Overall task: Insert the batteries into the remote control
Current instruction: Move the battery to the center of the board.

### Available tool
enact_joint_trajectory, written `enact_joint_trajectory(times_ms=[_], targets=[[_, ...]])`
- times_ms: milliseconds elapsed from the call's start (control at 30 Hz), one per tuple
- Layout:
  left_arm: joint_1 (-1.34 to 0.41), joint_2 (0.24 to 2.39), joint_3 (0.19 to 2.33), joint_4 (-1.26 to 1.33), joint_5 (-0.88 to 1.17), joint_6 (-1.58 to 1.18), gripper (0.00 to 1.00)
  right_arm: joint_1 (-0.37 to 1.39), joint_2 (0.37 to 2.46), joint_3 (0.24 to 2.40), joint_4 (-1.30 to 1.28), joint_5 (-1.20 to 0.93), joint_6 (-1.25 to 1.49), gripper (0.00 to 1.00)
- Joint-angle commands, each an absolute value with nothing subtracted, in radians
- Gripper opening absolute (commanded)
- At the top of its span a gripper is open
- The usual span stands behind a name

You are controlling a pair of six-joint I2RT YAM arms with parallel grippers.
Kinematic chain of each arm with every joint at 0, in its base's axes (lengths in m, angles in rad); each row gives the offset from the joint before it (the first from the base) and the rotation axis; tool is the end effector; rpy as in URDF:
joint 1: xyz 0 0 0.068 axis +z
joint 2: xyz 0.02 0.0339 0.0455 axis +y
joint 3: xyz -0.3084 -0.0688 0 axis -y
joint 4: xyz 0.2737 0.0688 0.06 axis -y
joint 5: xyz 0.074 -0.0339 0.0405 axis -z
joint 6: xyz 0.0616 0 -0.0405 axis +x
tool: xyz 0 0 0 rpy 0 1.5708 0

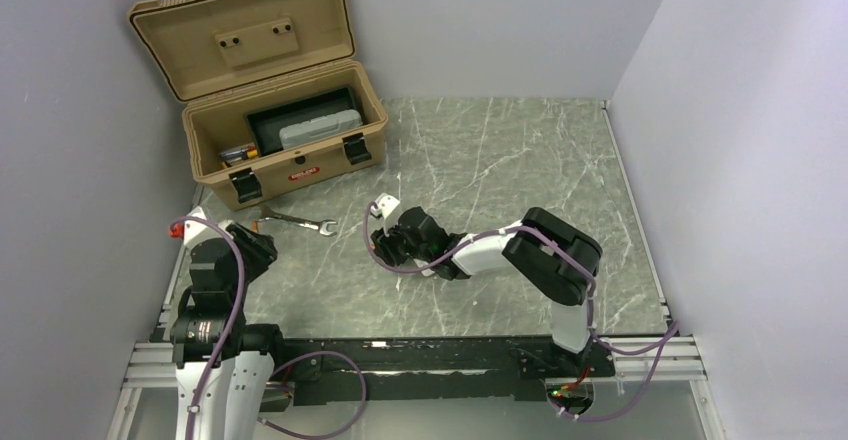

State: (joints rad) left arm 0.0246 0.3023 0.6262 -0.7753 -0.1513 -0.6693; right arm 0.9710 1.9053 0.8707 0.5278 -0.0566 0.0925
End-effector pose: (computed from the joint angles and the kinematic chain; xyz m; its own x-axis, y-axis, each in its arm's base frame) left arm 0.0871 0.0114 0.2905 -0.2428 -0.6195 -0.7465 -0.3960 0.7658 -0.5067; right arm 0.2405 0.3578 0.1344 -0.3515 -0.3507 -0.8680 -0.8231 0.5575 0.1081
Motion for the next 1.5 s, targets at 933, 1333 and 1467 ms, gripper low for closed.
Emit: enact_joint_trajectory(times_ms=[933,1333,1467], targets=[[0.071,0.624,0.481,-0.429,-0.344,-0.759,0.6,1.008,1.723,0.867,0.639,-0.163,0.12,0.46],[0.08,0.709,0.259,-0.043,-0.533,-0.853,0.68,1.006,1.69,0.831,0.658,-0.169,0.118,0.46],[0.103,0.769,0.229,0.089,-0.525,-0.858,0.68,1.005,1.694,0.836,0.659,-0.179,0.128,0.46]])
